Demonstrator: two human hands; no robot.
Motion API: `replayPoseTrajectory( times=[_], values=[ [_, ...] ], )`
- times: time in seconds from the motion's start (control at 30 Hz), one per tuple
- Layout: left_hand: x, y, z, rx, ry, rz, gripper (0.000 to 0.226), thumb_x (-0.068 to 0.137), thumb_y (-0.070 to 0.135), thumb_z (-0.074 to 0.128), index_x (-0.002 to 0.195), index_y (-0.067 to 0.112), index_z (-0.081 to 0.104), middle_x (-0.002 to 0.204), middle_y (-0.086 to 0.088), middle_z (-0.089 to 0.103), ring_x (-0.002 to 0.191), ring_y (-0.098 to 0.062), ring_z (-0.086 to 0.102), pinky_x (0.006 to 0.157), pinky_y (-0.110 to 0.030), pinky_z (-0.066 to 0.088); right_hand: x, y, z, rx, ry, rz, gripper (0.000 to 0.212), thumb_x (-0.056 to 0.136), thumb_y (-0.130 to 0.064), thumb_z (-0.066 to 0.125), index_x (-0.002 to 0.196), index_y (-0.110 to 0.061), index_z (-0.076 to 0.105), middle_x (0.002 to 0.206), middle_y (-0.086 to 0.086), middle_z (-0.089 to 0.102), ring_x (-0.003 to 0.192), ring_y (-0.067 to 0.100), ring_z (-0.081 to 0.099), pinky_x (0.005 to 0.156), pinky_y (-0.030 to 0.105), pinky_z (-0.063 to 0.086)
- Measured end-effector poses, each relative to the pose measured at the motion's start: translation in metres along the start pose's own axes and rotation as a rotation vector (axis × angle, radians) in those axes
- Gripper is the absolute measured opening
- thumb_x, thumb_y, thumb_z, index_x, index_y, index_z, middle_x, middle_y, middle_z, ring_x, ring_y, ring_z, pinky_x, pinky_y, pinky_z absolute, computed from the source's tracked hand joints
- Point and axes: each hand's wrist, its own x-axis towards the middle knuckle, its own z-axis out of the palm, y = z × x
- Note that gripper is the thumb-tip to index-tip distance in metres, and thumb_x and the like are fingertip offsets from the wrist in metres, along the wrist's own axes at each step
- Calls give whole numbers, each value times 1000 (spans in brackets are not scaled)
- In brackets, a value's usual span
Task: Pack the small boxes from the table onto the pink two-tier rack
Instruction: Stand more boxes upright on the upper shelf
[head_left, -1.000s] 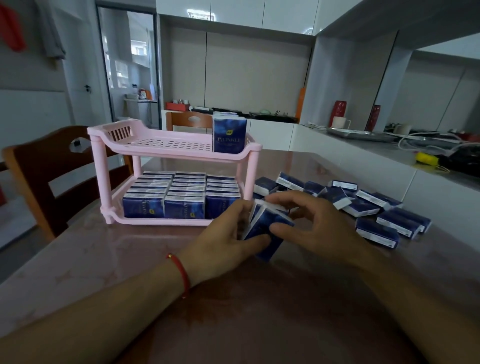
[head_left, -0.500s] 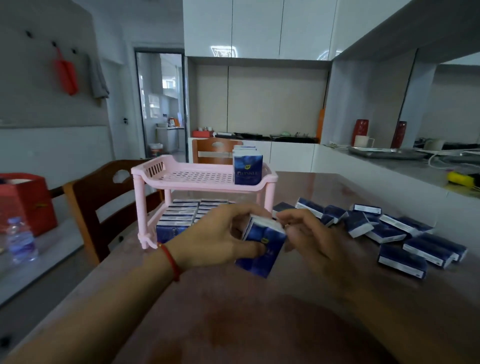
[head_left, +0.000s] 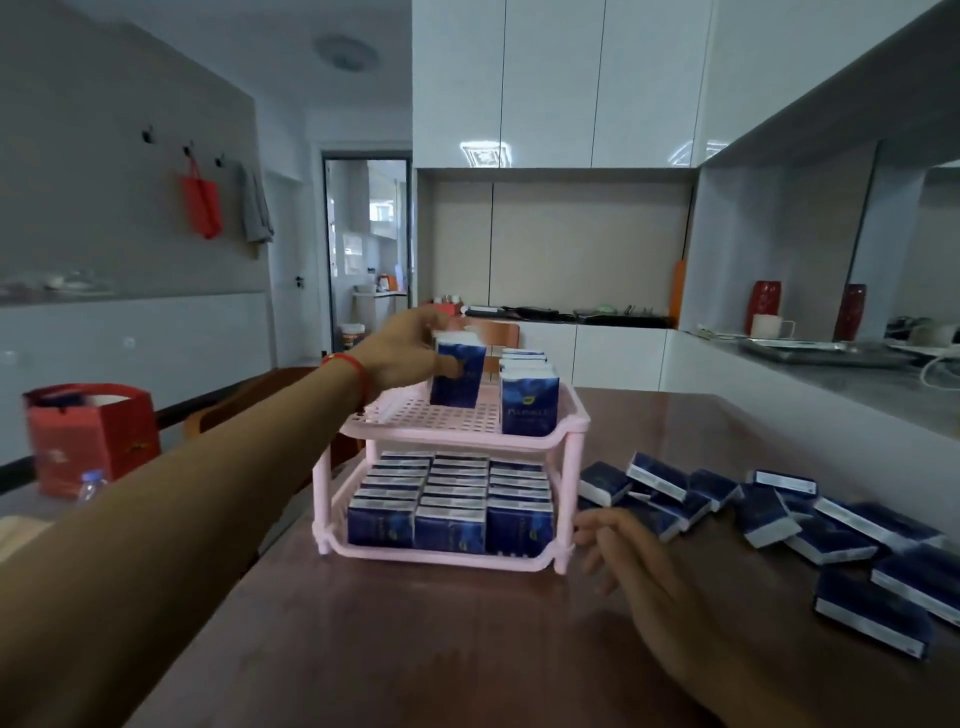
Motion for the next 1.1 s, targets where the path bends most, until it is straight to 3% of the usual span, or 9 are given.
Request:
replayPoseTrajectory(
  times=[0.13,0.23,0.37,0.57,0.73,0.8,0.9,1.0,1.1],
  values=[
    [31,0,14,15,-85,-54,35,85,-2,70,107,22,57,114,-10,65,108,-29,61,89,-47,55,4,3,-1,17,8,23,25,103,-44,40,101,-51,63,97,-8,70,85,13,65,81,44,55],
    [46,-8,20,0,-148,-126,42,87,-5,68,120,17,55,121,-13,62,114,-32,60,96,-51,55,6,8,-2,44,-7,39,25,102,-42,41,103,-45,66,98,-6,70,88,15,65,87,48,54],
    [55,-21,25,-94,-225,-171,44,90,-8,62,126,15,55,128,-16,58,115,-32,61,92,-45,58,8,14,-2,74,-18,41,29,97,-47,42,105,-39,68,103,-4,71,90,20,66,88,55,53],
    [53,-26,28,-123,-262,-166,57,88,-10,63,134,19,48,127,-13,56,105,-26,63,72,-30,61,9,15,-2,111,-16,56,29,96,-46,42,102,-39,69,100,-1,71,86,24,66,80,55,55],
    [49,-26,32,-80,-235,-154,79,84,-11,68,149,22,36,128,-11,56,101,-21,63,78,-32,60,7,7,-3,93,-33,63,29,99,-43,39,98,-39,68,96,-3,70,83,20,65,78,47,57],
    [48,-25,31,-65,-229,-157,85,83,-11,68,152,23,32,131,-13,55,104,-24,64,84,-37,60,7,6,-6,4,-5,49,24,105,-35,45,99,-36,68,97,-12,70,86,7,65,81,36,55],
    [38,-17,29,-3,-222,-139,81,84,-11,61,150,23,30,130,-13,55,110,-27,60,87,-41,57,11,14,-20,-266,159,73,18,97,-22,60,99,-39,64,98,-17,69,91,-3,63,78,20,50],
    [19,-4,27,147,8,-23,68,87,-2,64,145,19,37,127,-5,52,117,-25,52,96,-42,51,16,28,-44,-596,287,139,30,92,-21,64,120,-32,62,120,-7,63,109,8,58,90,30,51],
    [-14,3,32,316,427,220,48,84,6,68,129,13,53,124,-7,57,114,-24,54,100,-46,50,17,35,-55,-985,79,297,54,97,-42,51,148,-30,41,155,-3,39,140,23,34,111,44,37]
  ],
)
